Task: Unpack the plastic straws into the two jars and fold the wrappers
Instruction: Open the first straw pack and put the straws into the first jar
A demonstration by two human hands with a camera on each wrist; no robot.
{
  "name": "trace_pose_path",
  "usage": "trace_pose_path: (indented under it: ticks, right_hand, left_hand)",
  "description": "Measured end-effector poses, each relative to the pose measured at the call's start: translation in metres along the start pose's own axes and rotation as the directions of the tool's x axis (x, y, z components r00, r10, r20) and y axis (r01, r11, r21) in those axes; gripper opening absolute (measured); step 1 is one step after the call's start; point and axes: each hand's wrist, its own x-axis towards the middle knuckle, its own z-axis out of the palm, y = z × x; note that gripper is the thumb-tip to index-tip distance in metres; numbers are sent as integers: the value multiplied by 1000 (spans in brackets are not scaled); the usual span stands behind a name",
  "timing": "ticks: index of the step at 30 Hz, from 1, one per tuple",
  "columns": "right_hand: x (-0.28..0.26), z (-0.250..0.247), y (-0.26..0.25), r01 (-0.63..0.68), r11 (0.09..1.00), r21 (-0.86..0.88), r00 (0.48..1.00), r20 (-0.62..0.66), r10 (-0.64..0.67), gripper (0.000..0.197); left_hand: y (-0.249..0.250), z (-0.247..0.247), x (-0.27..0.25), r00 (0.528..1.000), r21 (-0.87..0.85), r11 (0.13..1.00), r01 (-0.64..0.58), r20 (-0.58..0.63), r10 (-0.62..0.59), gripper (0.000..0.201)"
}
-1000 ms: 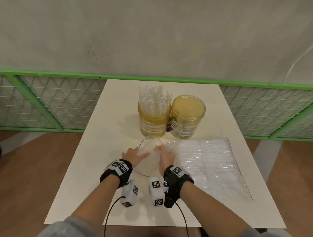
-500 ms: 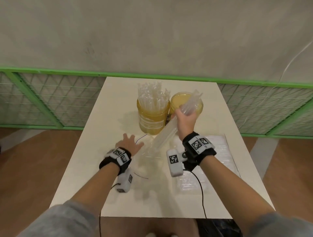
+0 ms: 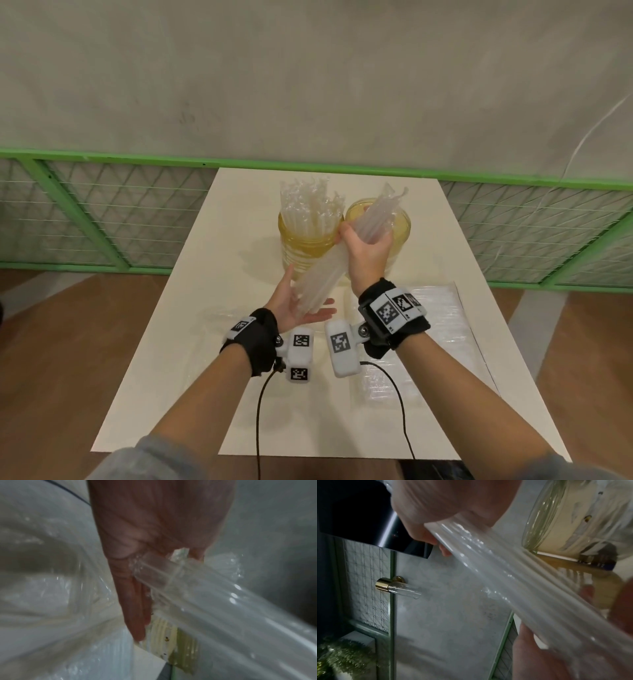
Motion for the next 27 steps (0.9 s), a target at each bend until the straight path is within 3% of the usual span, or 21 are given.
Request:
trace_pose_path:
  ticks: [1, 3, 5, 10, 15, 17, 19, 21, 24, 27]
  right_hand:
    - [-2, 0, 2, -8, 1000, -9, 1000, 9, 8, 56]
    - [-7, 0, 7, -8, 998, -57, 999, 53, 11, 42]
    - [-15, 1, 9, 26, 993, -118, 993, 115, -12, 25]
    - [-15, 3, 14, 46, 989, -140, 991, 128, -28, 22]
    - [-3, 4, 17, 43, 984, -170, 995, 95, -27, 14]
    - [-5, 4, 19, 41, 981, -187, 994, 111, -20, 17]
    - [-7, 3, 19, 35, 983, -179, 993, 119, -14, 26]
    - [-11, 1, 15, 52, 988, -146, 993, 116, -35, 16]
    - [-14, -1, 16, 87, 990, -112, 990, 120, -73, 28]
    - [-20, -2, 23, 67, 976, -207, 978, 205, -24, 34]
  left_hand:
    - [0, 0, 0, 1000, -59, 998, -6, -10, 5, 67]
    - [1, 3, -1, 999, -120, 992, -34, -34, 30, 63]
    - [0, 5, -1, 999, -55, 998, -37, -37, 35, 56]
    - [-4, 7, -6, 1000, 92, 996, 14, 13, -16, 42]
    - [0, -1, 0, 990, 122, 983, 139, 6, -141, 60]
    - [2, 1, 0, 988, 135, 979, 153, 3, -155, 56]
    - [4, 4, 2, 994, 122, 987, 109, -25, -106, 43]
    - [4, 6, 7, 997, 123, 991, 50, -71, -42, 32]
    - [1, 7, 10, 992, 125, 992, -8, -125, 24, 24]
    - [-1, 15, 2, 997, 83, 995, -59, -54, 64, 27]
